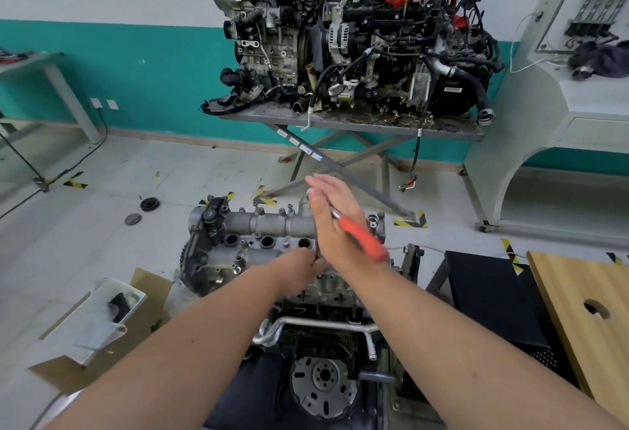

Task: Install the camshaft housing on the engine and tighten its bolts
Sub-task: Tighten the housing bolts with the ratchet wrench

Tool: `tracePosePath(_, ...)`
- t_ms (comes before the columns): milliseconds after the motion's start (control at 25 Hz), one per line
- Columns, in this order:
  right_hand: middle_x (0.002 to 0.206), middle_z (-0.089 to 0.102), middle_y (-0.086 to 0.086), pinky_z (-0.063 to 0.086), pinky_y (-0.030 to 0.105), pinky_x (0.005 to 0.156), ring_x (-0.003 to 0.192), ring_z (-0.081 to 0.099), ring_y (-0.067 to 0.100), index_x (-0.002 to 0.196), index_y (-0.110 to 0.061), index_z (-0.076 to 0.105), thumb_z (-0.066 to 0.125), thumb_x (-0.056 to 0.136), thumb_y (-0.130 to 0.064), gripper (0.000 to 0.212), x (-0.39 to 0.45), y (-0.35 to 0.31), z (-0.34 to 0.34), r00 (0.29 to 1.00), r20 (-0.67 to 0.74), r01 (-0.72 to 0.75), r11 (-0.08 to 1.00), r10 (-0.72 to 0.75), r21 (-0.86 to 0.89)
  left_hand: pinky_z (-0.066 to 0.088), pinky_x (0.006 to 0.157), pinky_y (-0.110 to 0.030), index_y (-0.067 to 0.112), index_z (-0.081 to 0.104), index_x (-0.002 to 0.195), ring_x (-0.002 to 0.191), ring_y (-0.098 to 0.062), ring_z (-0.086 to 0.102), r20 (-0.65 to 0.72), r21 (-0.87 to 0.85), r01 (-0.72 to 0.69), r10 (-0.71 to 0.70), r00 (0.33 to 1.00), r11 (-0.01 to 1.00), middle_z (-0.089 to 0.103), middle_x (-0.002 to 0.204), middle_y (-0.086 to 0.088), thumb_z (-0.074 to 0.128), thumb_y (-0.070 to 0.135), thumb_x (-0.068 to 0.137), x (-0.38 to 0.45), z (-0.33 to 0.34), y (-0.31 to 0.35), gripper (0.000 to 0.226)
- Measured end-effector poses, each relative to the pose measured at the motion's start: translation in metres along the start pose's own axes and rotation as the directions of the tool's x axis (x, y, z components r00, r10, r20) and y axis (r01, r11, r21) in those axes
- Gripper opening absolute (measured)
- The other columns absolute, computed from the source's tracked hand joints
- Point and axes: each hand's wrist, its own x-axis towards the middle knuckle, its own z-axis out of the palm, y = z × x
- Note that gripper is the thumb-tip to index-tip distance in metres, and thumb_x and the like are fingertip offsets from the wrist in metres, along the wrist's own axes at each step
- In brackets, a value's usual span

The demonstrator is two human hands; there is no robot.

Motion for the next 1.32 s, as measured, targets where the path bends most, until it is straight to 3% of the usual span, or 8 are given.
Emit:
tracePosePath(80, 0.133, 0.063, 0.009, 0.049, 0.034, 0.102, 0.122, 0.059, 0.021, 0.122, -0.01, 0.07, 0.061, 0.098, -0.017, 0.027, 0.001, 0.005, -0.004, 0.955, 0.085, 0.296, 0.912, -0.284, -0.285, 0.047, 0.101, -0.048, 0.0, 0.06, 0.12, 0.113, -0.034, 0.06, -0.012, 0.025, -0.014, 0.015, 1.0, 1.0, 0.063, 0.12, -0.018, 0.04, 0.025, 0.105, 0.0, 0.002, 0.0, 0.036)
tracePosePath(160, 0.129, 0.065, 0.011, 0.053, 0.044, 0.097, 0.115, 0.062, 0.029, 0.119, -0.005, 0.072, 0.065, 0.095, -0.011, 0.025, 0.007, 0.005, -0.008, 0.929, 0.147, 0.369, 0.835, -0.339, -0.409, 0.046, 0.101, -0.047, 0.0, 0.06, 0.121, 0.114, -0.034, 0.059, 0.003, 0.06, -0.035, 0.035, 0.999, 0.998, 0.063, 0.119, -0.018, 0.038, 0.017, 0.103, 0.003, 0.001, -0.002, 0.033)
tracePosePath(280, 0.132, 0.061, 0.002, 0.048, 0.034, 0.104, 0.119, 0.059, 0.013, 0.124, -0.01, 0.068, 0.055, 0.101, -0.018, 0.027, 0.007, -0.001, -0.011, 0.975, 0.192, 0.154, 0.96, -0.109, -0.236, 0.048, 0.098, -0.045, 0.008, 0.063, 0.115, 0.106, -0.027, 0.062, 0.05, 0.076, -0.059, 0.055, 0.997, 0.995, 0.066, 0.116, -0.012, 0.039, 0.025, 0.104, 0.006, 0.0, -0.008, 0.032)
tracePosePath(400, 0.108, 0.07, -0.004, 0.056, 0.03, 0.085, 0.094, 0.066, 0.008, 0.116, -0.023, 0.066, 0.048, 0.1, -0.023, 0.025, -0.001, -0.004, 0.006, 0.989, 0.09, -0.124, 0.99, 0.118, 0.063, 0.049, 0.095, -0.044, 0.005, 0.063, 0.109, 0.104, -0.03, 0.061, 0.047, 0.059, -0.098, 0.096, 0.994, 0.993, 0.065, 0.112, -0.014, 0.04, 0.026, 0.104, 0.009, 0.0, -0.015, 0.032)
tracePosePath(640, 0.071, 0.067, 0.011, 0.04, 0.023, 0.058, 0.058, 0.045, 0.015, 0.095, -0.013, 0.055, 0.042, 0.084, -0.02, 0.019, 0.0, -0.007, 0.037, 0.895, -0.081, -0.311, 0.745, 0.438, 0.59, 0.047, 0.095, -0.048, 0.004, 0.062, 0.11, 0.107, -0.034, 0.057, 0.01, 0.088, -0.172, 0.172, 0.985, 0.981, 0.062, 0.114, -0.016, 0.043, 0.029, 0.102, 0.019, 0.007, -0.031, 0.033)
tracePosePath(920, 0.058, 0.056, 0.005, 0.035, 0.022, 0.051, 0.057, 0.046, 0.015, 0.064, -0.023, 0.064, 0.041, 0.08, -0.028, 0.028, 0.004, -0.012, 0.034, 0.842, -0.051, -0.372, 0.647, 0.537, 0.665, 0.05, 0.087, -0.047, 0.008, 0.058, 0.094, 0.095, -0.031, 0.057, -0.008, 0.09, -0.121, 0.122, 0.992, 0.989, 0.061, 0.099, -0.012, 0.041, 0.035, 0.099, 0.013, 0.009, -0.025, 0.033)
tracePosePath(1160, 0.06, 0.046, -0.001, 0.029, 0.027, 0.056, 0.056, 0.041, 0.013, 0.082, -0.013, 0.046, 0.04, 0.069, -0.019, 0.015, 0.003, -0.014, 0.025, 0.823, -0.032, -0.361, 0.564, 0.568, 0.743, 0.05, 0.088, -0.044, 0.012, 0.06, 0.09, 0.094, -0.028, 0.057, -0.03, 0.045, -0.055, 0.056, 0.998, 0.997, 0.063, 0.099, -0.011, 0.042, 0.032, 0.099, 0.01, 0.01, -0.017, 0.029)
tracePosePath(1320, 0.077, 0.05, 0.0, 0.039, 0.025, 0.063, 0.065, 0.049, 0.01, 0.092, -0.032, 0.064, 0.04, 0.076, -0.017, 0.033, -0.001, -0.011, 0.026, 0.89, -0.099, -0.316, 0.758, 0.445, 0.57, 0.047, 0.095, -0.05, 0.011, 0.06, 0.092, 0.104, -0.034, 0.054, -0.007, 0.082, -0.063, 0.064, 0.998, 0.995, 0.06, 0.107, -0.016, 0.042, 0.025, 0.099, 0.01, 0.01, -0.019, 0.024)
